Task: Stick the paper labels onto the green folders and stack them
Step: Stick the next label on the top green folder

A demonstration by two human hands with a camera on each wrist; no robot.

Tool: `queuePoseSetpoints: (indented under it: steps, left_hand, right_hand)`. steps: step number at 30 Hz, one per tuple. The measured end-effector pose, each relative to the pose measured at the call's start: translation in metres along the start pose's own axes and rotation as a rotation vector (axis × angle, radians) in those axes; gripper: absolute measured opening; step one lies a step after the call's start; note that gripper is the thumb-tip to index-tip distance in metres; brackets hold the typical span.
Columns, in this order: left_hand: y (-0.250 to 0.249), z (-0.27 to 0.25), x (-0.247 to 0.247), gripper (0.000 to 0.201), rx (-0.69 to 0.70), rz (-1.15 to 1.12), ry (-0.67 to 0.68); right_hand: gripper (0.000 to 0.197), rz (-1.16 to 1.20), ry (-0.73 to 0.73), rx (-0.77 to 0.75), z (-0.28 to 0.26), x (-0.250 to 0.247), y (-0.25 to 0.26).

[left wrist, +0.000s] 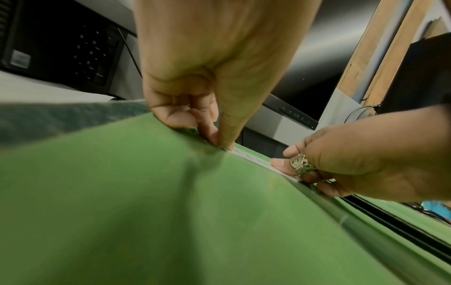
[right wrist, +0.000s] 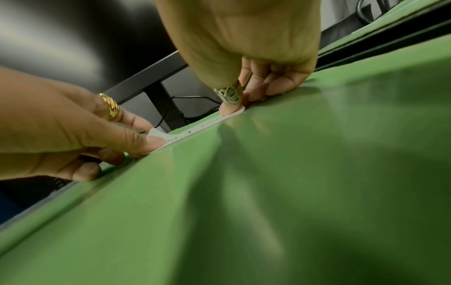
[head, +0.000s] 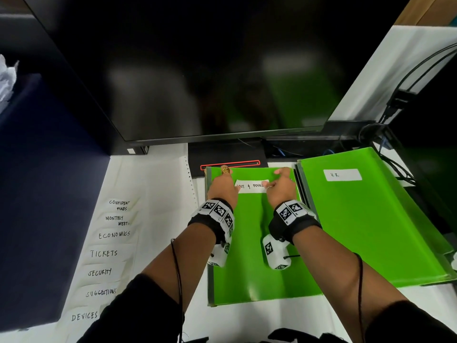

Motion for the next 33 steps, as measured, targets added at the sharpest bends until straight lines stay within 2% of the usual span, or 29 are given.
queuePoseSetpoints:
  steps: [4, 9, 12, 14, 21, 26, 30, 33]
  left_hand:
    - [0.004, 0.005, -0.003, 0.051, 0.030, 0.015, 0.014]
    - [0.001, 0.011, -0.006, 0.046, 0.059, 0.143, 0.055]
    - [-0.002, 0.016, -0.001, 0.074, 0.042, 0.255, 0.081]
    - [-0.005, 0.019, -0.002, 0.078, 0.025, 0.331, 0.069]
    - [-0.005, 0.029, -0.002, 0.057, -0.006, 0.359, 0.071]
    - [-0.003, 0.031, -0.003, 0.045, -0.032, 0.319, 0.064]
    - [-0.005, 0.030, -0.004, 0.028, -0.027, 0.342, 0.061]
    - [-0.003, 0.030, -0.004, 0.035, -0.027, 0.322, 0.075]
  right_hand:
    - [0.047, -0.005, -0.019, 0.013, 0.002, -0.006, 0.000]
    - [0.045, -0.031, 0.019, 0.086, 0.010, -0.017, -0.006]
    - [0.077, -0.049, 0.110, 0.144, 0.012, -0.014, -0.004]
    - [0.092, -0.131, 0.157, 0.162, 0.014, -0.011, -0.003]
    - [0.071, -0.215, 0.191, 0.132, 0.021, -0.009, -0.001]
    - [0.070, -0.291, 0.284, 0.124, 0.022, -0.008, -0.002]
    - [0.064, -0.275, 0.360, 0.076, 0.021, -0.007, -0.006]
    - [0.063, -0.253, 0.392, 0.063, 0.021, -0.007, -0.010]
Point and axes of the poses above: each hand's wrist, its own z-axis towards the middle knuckle, its own x-axis out of the palm, y = z × x, the point moved 8 cm from there along z, towards the middle knuckle, and after that the axes turned 5 degrees about y, right-handed, at the moved point
